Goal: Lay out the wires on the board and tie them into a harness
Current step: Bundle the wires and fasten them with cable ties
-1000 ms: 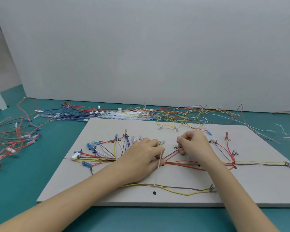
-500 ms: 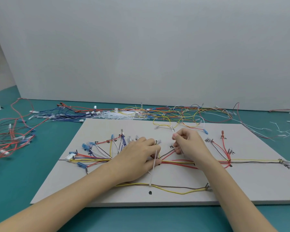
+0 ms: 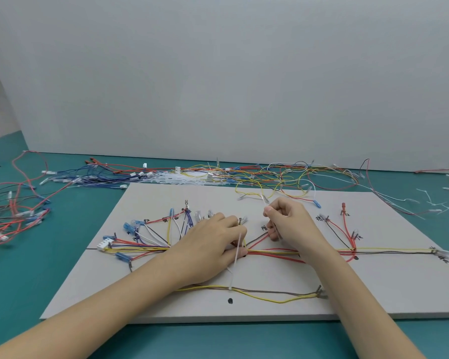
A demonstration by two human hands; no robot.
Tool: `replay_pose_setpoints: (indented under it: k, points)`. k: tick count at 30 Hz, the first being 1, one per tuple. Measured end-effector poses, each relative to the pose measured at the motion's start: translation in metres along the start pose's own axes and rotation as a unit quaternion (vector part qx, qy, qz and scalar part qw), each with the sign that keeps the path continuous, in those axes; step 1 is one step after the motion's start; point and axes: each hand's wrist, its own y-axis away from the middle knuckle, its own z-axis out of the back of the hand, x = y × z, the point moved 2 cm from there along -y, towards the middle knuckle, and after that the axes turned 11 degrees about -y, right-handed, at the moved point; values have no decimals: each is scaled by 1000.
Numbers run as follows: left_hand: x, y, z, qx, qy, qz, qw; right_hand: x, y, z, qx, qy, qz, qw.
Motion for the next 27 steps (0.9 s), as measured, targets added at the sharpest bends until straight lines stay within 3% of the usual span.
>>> replay_pose_setpoints:
  k: [7, 13, 20, 24, 27]
  points:
    - [9, 17, -1, -20, 8, -2, 1000, 2, 6, -11, 26, -14, -15, 999]
    - [27, 34, 3, -19, 23, 19, 999, 4, 11, -31, 18, 9, 31, 999]
    - [26, 33, 4, -28, 73, 53, 996, 10, 8, -31, 25, -15, -1, 1000]
    - [30, 33, 6, -19, 134, 75, 988, 20, 12, -23, -14, 13, 59, 998]
    - [31, 35, 10, -27, 188, 101, 977, 24, 19, -26, 42, -145, 19, 988]
